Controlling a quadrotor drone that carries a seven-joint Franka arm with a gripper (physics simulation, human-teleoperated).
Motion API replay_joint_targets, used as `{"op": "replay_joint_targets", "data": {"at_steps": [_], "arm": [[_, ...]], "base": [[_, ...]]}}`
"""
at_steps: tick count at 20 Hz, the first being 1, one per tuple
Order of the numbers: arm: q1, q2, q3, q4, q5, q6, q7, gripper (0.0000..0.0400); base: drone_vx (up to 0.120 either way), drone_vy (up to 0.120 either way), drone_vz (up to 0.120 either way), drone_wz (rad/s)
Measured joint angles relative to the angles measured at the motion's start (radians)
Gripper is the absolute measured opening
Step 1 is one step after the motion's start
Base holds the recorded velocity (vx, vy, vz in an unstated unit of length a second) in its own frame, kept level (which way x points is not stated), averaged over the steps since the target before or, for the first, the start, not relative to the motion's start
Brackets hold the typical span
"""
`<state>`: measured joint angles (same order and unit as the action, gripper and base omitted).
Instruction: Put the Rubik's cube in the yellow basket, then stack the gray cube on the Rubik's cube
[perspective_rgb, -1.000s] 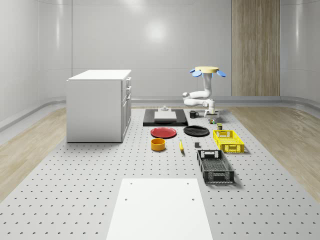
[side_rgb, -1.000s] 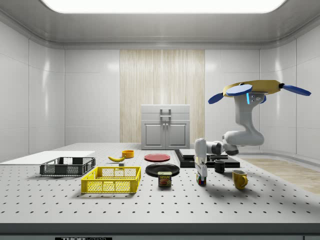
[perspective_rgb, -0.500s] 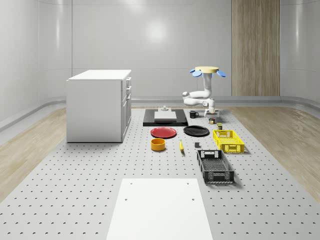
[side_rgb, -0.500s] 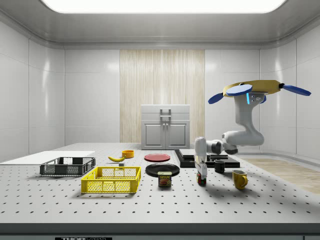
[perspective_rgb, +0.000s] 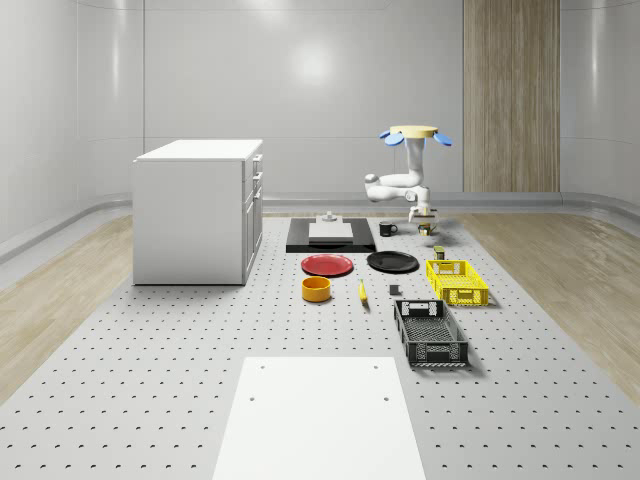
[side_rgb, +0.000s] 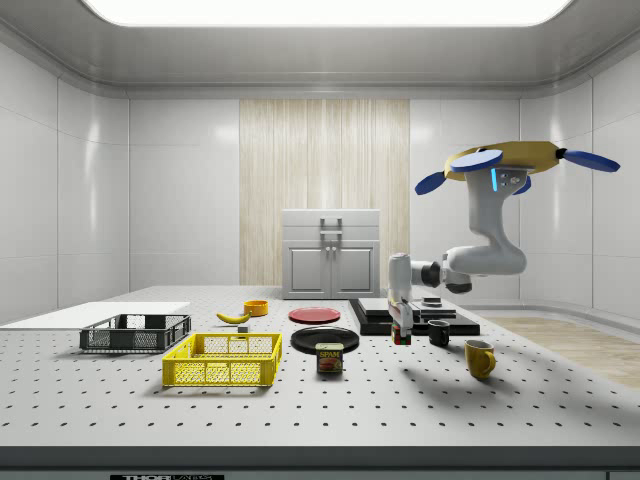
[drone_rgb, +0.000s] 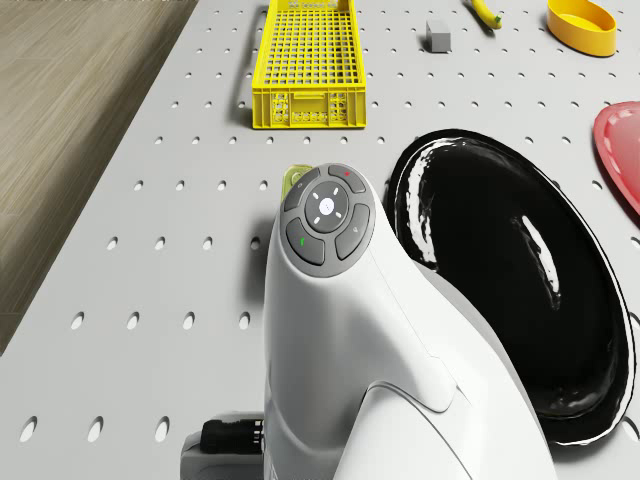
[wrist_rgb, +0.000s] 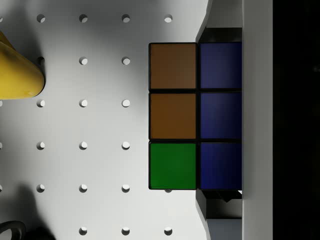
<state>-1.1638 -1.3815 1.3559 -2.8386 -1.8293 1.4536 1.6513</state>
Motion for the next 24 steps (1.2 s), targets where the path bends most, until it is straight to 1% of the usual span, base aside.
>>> {"op": "replay_joint_targets", "data": {"at_steps": [5, 10, 12, 17, 20, 24], "arm": [[-0.004, -0.015, 0.008, 0.000, 0.012, 0.012, 0.004, 0.0325], [-0.007, -0.030, 0.012, 0.001, 0.020, 0.025, 0.007, 0.0325], [-0.009, -0.036, 0.013, 0.001, 0.022, 0.031, 0.008, 0.0325], [-0.012, -0.049, 0.015, 0.001, 0.029, 0.043, 0.011, 0.0325], [-0.014, -0.057, 0.016, 0.002, 0.032, 0.051, 0.012, 0.0325], [-0.016, -0.067, 0.017, 0.002, 0.036, 0.060, 0.014, 0.0325]], "base": [[0.120, 0.000, 0.120, 0.000], [0.120, 0.000, 0.016, 0.000], [0.120, 0.000, 0.120, 0.000], [0.120, 0.000, 0.008, 0.000], [0.120, 0.120, 0.000, 0.000], [0.120, 0.000, 0.000, 0.000]]}}
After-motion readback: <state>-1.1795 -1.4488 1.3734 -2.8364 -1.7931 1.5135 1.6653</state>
